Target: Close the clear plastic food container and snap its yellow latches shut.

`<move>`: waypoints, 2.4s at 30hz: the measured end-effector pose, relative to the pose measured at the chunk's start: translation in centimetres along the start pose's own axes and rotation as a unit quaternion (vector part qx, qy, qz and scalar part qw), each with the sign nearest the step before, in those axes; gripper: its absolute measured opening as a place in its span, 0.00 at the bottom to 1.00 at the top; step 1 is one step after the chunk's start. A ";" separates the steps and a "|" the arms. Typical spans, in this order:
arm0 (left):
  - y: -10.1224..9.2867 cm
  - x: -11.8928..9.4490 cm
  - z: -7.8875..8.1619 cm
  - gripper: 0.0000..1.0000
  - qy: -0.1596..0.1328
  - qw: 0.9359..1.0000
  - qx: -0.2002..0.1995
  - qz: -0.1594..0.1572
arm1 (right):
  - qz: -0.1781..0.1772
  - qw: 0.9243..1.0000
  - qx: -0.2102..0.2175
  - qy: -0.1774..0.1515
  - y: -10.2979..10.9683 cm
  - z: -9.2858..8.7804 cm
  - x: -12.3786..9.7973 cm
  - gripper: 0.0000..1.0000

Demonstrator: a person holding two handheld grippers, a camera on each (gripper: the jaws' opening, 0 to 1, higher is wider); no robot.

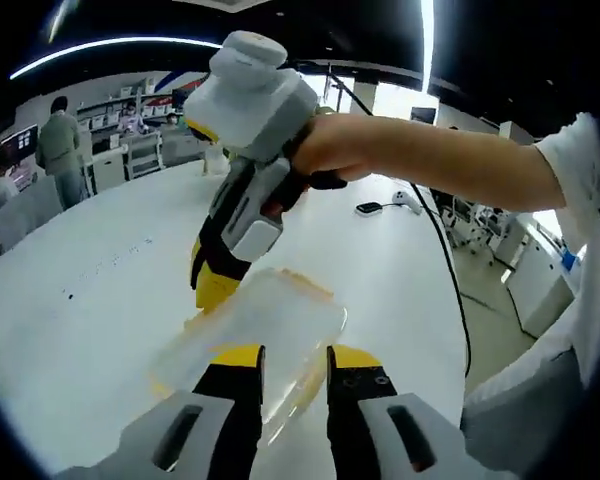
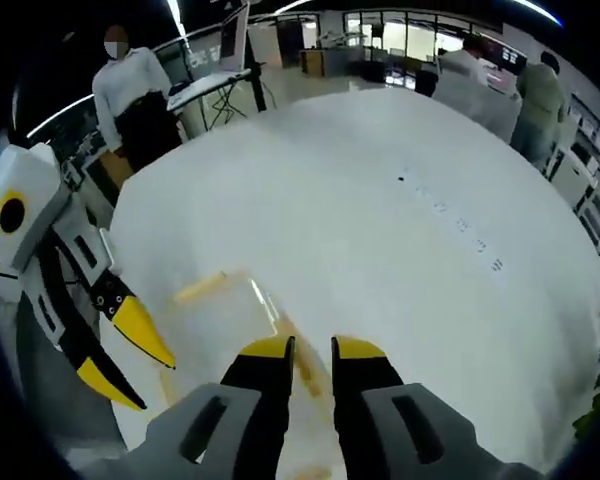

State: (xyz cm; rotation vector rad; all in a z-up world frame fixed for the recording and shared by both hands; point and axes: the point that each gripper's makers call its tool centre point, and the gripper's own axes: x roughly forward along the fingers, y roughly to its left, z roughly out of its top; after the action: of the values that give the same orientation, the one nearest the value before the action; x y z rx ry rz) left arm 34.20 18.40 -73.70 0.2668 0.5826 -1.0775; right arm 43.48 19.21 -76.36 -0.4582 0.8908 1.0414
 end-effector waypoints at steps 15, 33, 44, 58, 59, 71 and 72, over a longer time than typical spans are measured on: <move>-1.1 2.1 -0.9 0.33 0.048 0.989 0.134 -0.043 | 0.066 0.995 -0.059 0.046 1.5 -1.1 0.2 0.33; -0.8 3.0 -2.4 0.32 0.092 0.966 0.238 -0.038 | 0.128 0.984 -0.074 0.099 2.2 -2.3 0.6 0.38; -0.7 3.0 -2.6 0.31 0.098 0.956 0.275 -0.037 | 0.150 0.978 -0.081 0.117 3.1 -2.9 0.3 0.33; -0.7 3.2 -2.8 0.31 0.101 0.944 0.313 -0.033 | 0.150 0.978 -0.074 0.124 3.0 -2.9 0.3 0.32; -0.8 3.2 -2.8 0.31 0.101 0.944 0.314 -0.033 | 0.151 0.978 -0.073 0.123 3.0 -2.9 0.3 0.32; -0.7 3.3 -2.9 0.29 0.106 0.940 0.322 -0.022 | 0.155 0.979 -0.066 0.118 3.3 -3.1 0.2 0.31; -0.7 3.3 -2.9 0.29 0.107 0.940 0.322 -0.021 | 0.156 0.979 -0.065 0.117 3.3 -3.1 0.3 0.31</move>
State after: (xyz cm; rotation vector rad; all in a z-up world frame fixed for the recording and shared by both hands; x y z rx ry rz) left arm 33.83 16.94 -77.88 0.9577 0.4114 -1.2697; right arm 39.33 18.69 -78.10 -0.5709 1.1331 1.3571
